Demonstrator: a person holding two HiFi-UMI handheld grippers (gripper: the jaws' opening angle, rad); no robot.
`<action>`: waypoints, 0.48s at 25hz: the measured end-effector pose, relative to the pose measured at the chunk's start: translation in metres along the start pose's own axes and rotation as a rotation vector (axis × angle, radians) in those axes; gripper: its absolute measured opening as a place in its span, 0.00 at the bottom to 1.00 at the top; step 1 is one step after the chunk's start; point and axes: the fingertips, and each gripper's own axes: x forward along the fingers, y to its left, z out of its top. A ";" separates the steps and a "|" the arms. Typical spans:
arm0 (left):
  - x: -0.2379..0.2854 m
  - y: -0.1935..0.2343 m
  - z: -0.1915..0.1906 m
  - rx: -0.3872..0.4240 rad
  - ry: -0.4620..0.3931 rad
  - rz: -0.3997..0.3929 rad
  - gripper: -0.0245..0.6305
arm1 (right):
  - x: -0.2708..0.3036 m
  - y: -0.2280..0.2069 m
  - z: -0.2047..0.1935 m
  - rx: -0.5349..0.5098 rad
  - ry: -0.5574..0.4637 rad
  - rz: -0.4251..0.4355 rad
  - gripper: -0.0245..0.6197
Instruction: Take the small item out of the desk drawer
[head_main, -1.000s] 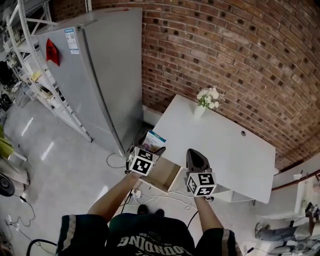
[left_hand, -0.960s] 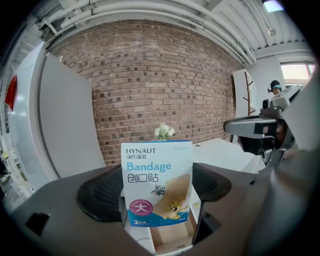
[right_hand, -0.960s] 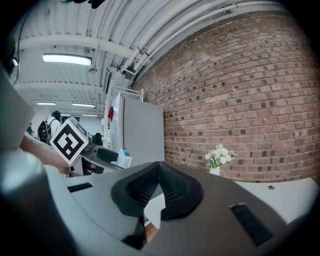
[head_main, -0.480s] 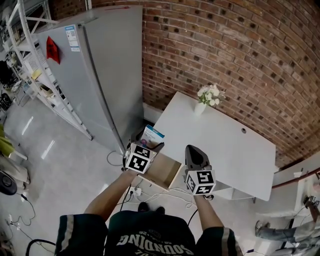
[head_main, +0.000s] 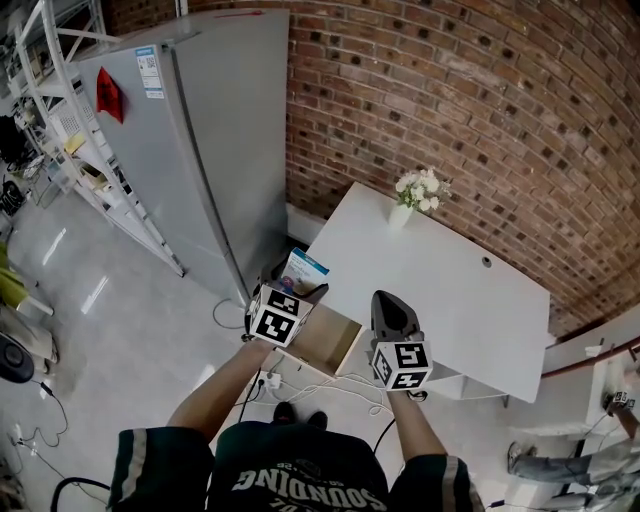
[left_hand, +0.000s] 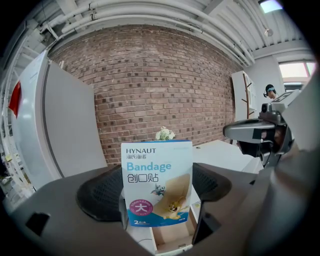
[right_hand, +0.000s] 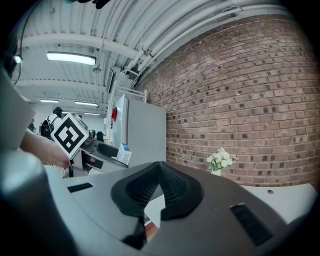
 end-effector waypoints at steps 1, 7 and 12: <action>0.000 -0.001 -0.001 -0.002 0.002 -0.001 0.71 | 0.000 0.000 -0.001 0.001 0.001 0.001 0.08; -0.002 -0.003 -0.007 -0.006 0.010 -0.006 0.71 | -0.002 0.003 -0.007 0.004 0.008 0.003 0.08; -0.002 -0.005 -0.010 -0.011 0.012 -0.006 0.71 | -0.003 0.005 -0.009 0.005 0.010 0.004 0.08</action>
